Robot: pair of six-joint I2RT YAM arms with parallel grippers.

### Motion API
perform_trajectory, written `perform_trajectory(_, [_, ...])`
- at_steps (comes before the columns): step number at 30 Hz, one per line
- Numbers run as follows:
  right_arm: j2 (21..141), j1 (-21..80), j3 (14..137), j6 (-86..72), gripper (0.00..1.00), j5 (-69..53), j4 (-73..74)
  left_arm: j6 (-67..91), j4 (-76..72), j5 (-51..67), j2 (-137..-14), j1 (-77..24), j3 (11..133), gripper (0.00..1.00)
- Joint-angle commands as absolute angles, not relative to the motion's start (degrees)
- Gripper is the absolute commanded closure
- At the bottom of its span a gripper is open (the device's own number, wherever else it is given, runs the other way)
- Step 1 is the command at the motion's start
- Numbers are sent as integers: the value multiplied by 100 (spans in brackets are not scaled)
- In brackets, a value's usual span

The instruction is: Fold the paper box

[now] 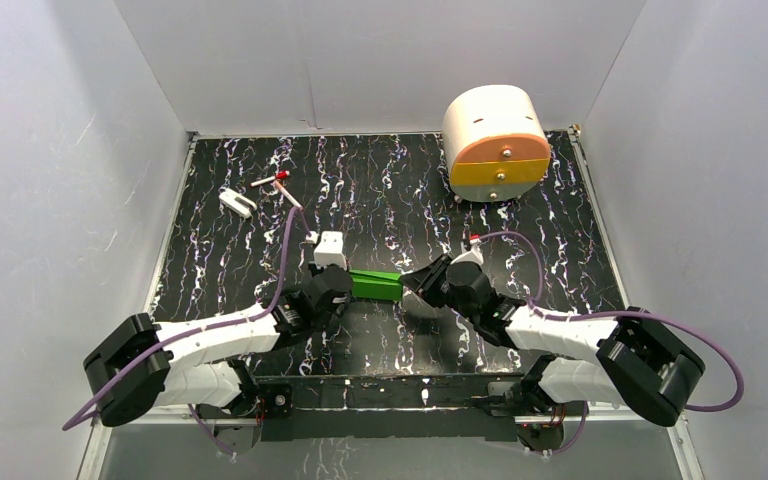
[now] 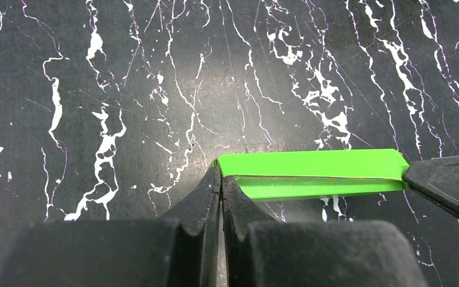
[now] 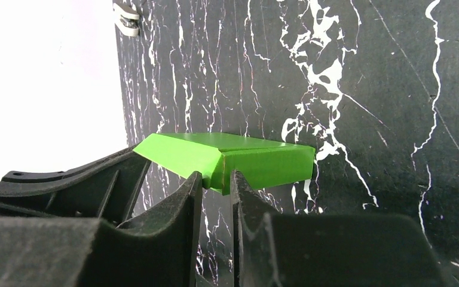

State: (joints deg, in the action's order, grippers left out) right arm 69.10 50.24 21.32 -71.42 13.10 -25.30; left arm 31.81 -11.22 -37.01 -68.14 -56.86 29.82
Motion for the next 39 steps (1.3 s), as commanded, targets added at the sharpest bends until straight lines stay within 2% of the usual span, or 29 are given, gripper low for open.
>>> perform_trajectory(1, [7104,5078,1781,-6955,75,1158,-2210,3411,-610,-3261,-6808,-5757,2702,99])
perform_trajectory(3, [7102,5080,1767,-6916,76,1191,-2198,3471,-624,-3179,-6654,-5757,2669,96])
perform_trajectory(7, [7160,5080,1775,-6831,77,1275,-2163,3624,-656,-3024,-6174,-5757,2536,83])
perform_trajectory(10, [7236,5080,1768,-6805,78,1332,-2162,3672,-729,-2843,-5753,-5751,2426,70])
perform_trajectory(17, [7473,5080,1824,-6704,80,1327,-2259,3975,-512,-2744,-4783,-5720,2352,33])
perform_trajectory(21, [7536,5080,1841,-6655,81,1327,-2266,4053,-566,-2793,-4393,-5615,2357,20])
perform_trajectory(24, [7541,5080,1848,-6620,82,1324,-2268,4174,-520,-2475,-4480,-5200,2478,18])
perform_trajectory(31, [7545,5080,1940,-6514,83,1310,-2200,4702,-1346,-192,-5047,-3337,2314,25])
perform_trajectory(34, [7541,5080,1955,-6481,84,1291,-2196,5002,-1893,531,-5327,-2970,2220,27])
perform_trajectory(39, [7507,5080,1969,-6444,84,1314,-2167,5263,-2345,957,-5869,-2701,2162,35])
